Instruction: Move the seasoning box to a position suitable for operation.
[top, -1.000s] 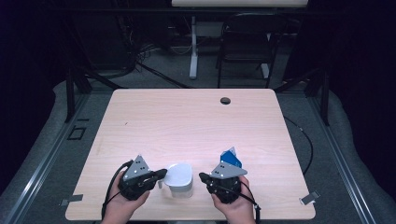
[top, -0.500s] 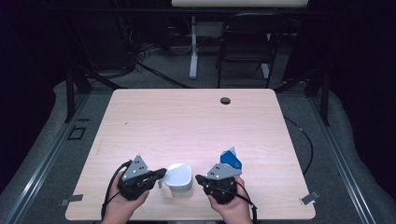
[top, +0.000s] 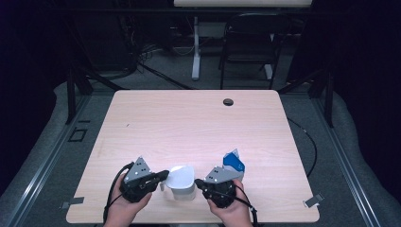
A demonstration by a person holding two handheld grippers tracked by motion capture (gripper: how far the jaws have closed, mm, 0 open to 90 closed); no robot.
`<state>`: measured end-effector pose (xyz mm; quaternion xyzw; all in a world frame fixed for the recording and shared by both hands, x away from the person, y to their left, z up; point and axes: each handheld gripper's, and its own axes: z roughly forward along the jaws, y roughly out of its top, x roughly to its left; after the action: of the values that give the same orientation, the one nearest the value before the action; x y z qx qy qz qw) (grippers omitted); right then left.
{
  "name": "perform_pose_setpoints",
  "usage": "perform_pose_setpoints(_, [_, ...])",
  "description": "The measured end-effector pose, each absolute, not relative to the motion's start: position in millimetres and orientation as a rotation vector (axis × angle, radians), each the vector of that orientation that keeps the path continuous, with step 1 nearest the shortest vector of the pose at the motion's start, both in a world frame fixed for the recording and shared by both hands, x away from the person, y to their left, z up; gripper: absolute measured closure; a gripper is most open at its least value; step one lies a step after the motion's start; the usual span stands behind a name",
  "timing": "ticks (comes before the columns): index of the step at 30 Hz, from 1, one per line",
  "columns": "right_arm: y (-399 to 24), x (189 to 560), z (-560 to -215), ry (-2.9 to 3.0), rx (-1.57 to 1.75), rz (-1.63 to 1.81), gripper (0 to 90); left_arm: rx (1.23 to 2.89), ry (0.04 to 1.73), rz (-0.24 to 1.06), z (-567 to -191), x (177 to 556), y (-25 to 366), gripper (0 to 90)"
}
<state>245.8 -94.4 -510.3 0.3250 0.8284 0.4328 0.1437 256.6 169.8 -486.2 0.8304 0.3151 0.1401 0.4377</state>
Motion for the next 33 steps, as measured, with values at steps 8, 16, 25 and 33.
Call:
perform_pose_setpoints(8, [-93.9,245.8,-511.1,2.385,0.939,1.248,90.0,2.064,0.788,0.347,-486.1,256.7,169.8,90.0])
perform_pose_setpoints(16, [-94.0,246.2,-512.5,2.393,0.938,1.247,90.0,2.065,0.791,0.35,-486.0,256.6,169.4,90.0])
perform_pose_setpoints(25, [-93.6,245.5,-511.2,2.38,0.939,1.255,90.0,2.058,0.796,0.346,-486.4,256.7,169.8,90.0])
perform_pose_setpoints(33, [-93.7,244.9,-510.0,2.372,0.94,1.27,90.0,2.057,0.797,0.346,-486.6,256.8,170.1,90.0])
